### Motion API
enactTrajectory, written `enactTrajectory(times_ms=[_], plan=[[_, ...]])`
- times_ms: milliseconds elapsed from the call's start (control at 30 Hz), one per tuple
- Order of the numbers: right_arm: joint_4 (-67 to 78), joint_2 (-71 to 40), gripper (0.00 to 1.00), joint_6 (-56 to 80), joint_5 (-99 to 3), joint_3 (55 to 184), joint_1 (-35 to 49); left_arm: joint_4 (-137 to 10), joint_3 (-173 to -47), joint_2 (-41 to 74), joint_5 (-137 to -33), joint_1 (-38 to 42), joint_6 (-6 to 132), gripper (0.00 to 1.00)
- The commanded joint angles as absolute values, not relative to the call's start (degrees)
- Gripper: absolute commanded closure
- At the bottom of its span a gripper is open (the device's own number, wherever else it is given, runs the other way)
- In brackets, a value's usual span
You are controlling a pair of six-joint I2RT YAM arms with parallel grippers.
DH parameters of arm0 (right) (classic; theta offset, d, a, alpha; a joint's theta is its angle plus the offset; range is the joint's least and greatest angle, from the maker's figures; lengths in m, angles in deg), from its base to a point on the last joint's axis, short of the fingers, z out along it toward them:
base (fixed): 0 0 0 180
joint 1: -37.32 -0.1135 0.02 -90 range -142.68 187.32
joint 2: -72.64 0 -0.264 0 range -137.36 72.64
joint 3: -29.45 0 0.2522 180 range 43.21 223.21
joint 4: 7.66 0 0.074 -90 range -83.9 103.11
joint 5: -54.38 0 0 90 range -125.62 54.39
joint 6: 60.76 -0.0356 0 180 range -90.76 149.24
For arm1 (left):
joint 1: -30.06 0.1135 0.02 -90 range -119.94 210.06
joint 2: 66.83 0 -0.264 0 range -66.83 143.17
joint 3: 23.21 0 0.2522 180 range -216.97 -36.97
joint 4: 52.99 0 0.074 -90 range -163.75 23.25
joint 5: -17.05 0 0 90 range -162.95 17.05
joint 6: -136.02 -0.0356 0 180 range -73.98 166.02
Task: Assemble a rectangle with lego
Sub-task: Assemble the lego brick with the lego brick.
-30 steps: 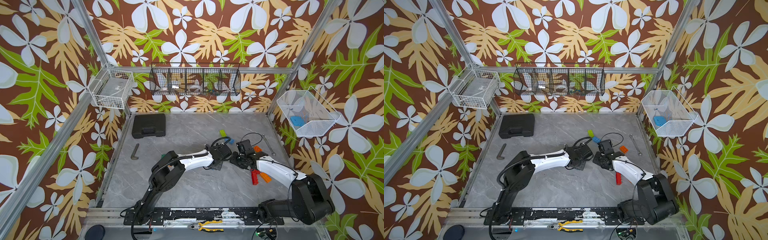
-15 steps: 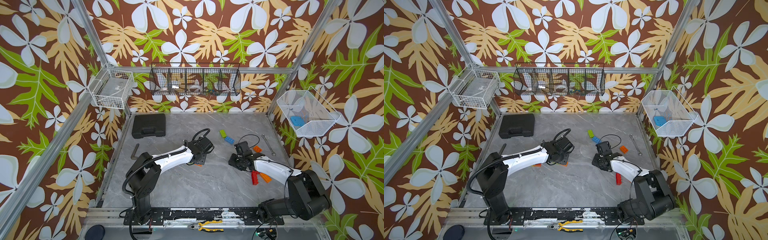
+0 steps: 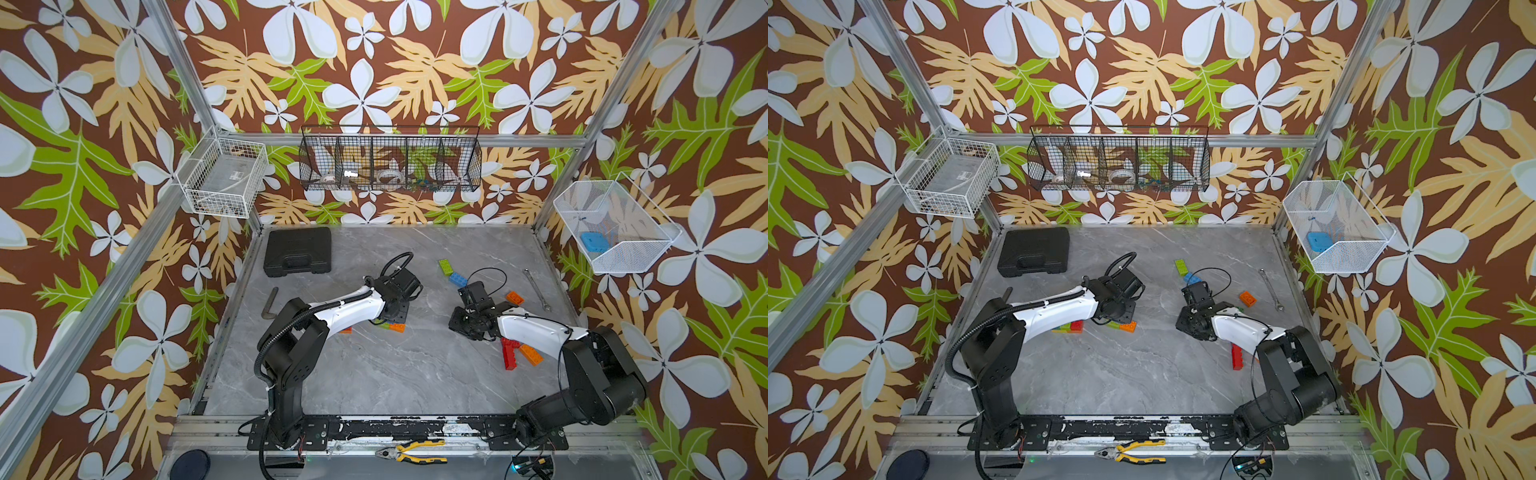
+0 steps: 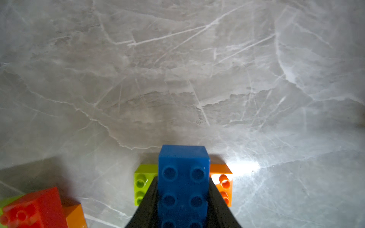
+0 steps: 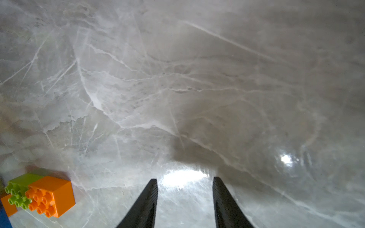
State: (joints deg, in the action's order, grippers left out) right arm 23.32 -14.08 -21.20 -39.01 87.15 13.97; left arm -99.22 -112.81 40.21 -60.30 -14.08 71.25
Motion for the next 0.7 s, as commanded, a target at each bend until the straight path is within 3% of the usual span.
enactTrajectory(times_ms=[0,667], plan=[[23.2,-14.5,0.55,-21.4,-38.6,87.7,13.9,-98.4,-113.6,40.6,-60.8,-13.9,71.7,1.0],[23.5,-15.7,0.56,-21.5,-38.4,88.7,13.3,-96.7,-110.9,40.6,-61.6,-13.6,70.8,1.0]])
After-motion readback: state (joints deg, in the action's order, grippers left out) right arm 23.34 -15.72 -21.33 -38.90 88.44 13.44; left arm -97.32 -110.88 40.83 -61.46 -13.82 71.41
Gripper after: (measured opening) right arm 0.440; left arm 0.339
